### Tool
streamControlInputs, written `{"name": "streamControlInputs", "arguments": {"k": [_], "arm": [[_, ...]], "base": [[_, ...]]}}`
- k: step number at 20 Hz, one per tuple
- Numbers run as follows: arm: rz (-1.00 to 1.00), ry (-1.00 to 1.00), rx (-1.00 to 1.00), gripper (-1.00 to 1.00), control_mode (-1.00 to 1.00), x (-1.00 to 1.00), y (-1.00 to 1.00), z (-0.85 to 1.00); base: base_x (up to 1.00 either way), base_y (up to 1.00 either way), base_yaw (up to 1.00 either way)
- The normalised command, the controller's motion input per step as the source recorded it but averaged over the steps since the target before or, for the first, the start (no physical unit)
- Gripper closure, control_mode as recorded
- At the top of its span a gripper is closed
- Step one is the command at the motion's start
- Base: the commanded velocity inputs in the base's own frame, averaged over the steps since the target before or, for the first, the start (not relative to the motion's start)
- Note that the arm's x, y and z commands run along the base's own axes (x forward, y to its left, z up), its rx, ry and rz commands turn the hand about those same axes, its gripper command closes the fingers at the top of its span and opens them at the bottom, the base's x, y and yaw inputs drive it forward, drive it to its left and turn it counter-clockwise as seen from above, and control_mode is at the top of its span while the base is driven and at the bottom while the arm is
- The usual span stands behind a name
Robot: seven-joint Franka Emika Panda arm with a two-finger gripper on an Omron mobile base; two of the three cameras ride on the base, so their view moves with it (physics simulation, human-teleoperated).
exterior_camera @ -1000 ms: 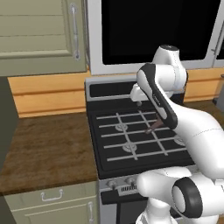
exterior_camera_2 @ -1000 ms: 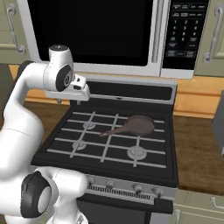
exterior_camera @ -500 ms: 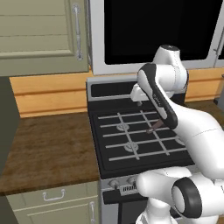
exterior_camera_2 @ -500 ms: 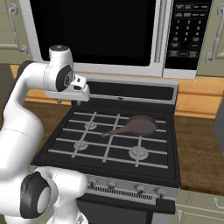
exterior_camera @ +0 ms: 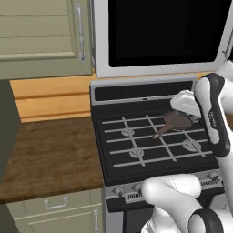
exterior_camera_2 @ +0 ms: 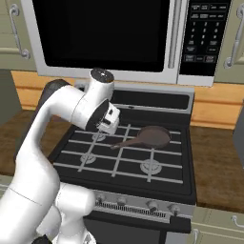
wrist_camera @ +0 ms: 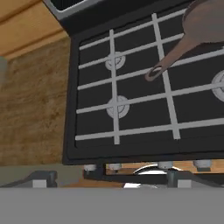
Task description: Turn off the rear right burner of the stove.
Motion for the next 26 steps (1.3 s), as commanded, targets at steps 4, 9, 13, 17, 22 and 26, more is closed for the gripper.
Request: {"name": "streamControlInputs", "arguments": {"k": [4, 9, 13, 17, 22, 26], "arm": [[-0.2, -0.2, 0.41, -1.0, -1.0, -1.0, -1.0, -0.29], [-0.25, -0.09, 0.45, -1.0, -1.0, -1.0, -1.0, -0.32], [-0.33, -0.05, 0.33, -1.0, -1.0, -0.94, -1.0, -0.72], [-0.43, 0.0, 0.13, -1.0, -1.0, -0.65, -0.92, -0.94], [-0.35, 0.06, 0.03, -1.0, -1.0, -0.14, -0.72, -0.89], [-0.03, -0.1, 0.0, -1.0, -1.0, 0.13, -0.23, -0.35]], "base": [[0.0, 0.0, 0.0], [0.0, 0.0, 0.0], [0.0, 0.0, 0.0], [0.0, 0.0, 0.0], [0.0, 0.0, 0.0], [0.0, 0.0, 0.0]]}}
